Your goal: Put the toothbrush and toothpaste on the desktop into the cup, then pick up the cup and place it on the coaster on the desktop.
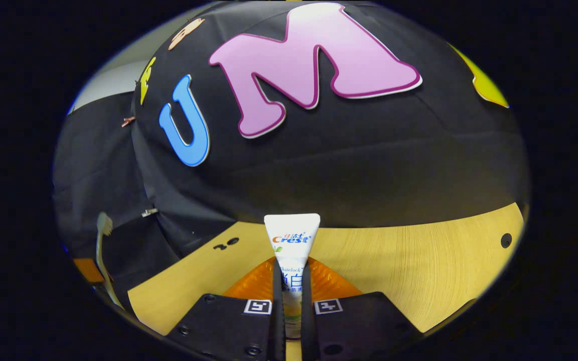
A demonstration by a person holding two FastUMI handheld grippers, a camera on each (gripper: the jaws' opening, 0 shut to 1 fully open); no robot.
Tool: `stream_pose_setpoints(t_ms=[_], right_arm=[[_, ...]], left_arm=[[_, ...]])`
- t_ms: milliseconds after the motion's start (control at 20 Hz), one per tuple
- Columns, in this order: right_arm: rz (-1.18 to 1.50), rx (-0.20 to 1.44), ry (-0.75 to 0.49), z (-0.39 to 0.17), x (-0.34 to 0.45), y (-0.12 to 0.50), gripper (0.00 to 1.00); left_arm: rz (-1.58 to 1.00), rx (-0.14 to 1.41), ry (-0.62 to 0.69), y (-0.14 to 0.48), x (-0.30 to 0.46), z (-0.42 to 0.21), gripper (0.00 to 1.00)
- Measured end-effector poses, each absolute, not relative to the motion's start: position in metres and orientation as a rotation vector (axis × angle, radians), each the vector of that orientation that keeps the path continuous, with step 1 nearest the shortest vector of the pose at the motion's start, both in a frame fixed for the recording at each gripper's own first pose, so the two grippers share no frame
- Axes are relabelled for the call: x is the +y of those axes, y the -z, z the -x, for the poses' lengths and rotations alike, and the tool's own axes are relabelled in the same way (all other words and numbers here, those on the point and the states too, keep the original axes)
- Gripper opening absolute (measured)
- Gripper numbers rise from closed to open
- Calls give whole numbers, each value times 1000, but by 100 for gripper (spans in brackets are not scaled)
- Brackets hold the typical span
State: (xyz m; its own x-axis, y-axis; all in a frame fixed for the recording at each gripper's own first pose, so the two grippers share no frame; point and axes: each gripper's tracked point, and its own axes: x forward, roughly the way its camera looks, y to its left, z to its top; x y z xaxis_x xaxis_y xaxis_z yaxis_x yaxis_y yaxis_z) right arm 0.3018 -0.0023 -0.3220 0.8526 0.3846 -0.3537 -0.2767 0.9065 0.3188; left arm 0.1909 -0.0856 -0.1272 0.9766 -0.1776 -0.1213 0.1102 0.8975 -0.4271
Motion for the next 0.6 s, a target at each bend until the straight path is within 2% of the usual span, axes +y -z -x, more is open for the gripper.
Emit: stream_pose_setpoints(t_ms=[350,400,450,550,600], right_arm=[[-171,469,-351,-293,0,355,17],[-167,487,-355,-290,2,360,19],[-159,516,-358,-285,2,369,22],[-169,537,-365,-275,2,372,30],[-189,536,-362,-273,0,366,30]], left_arm=[[442,128,156,119,-95,-202,6],[441,123,157,116,-97,-203,11],[439,116,156,114,-97,-205,6],[434,99,162,108,-102,-209,6],[429,90,166,105,-104,-211,6]])
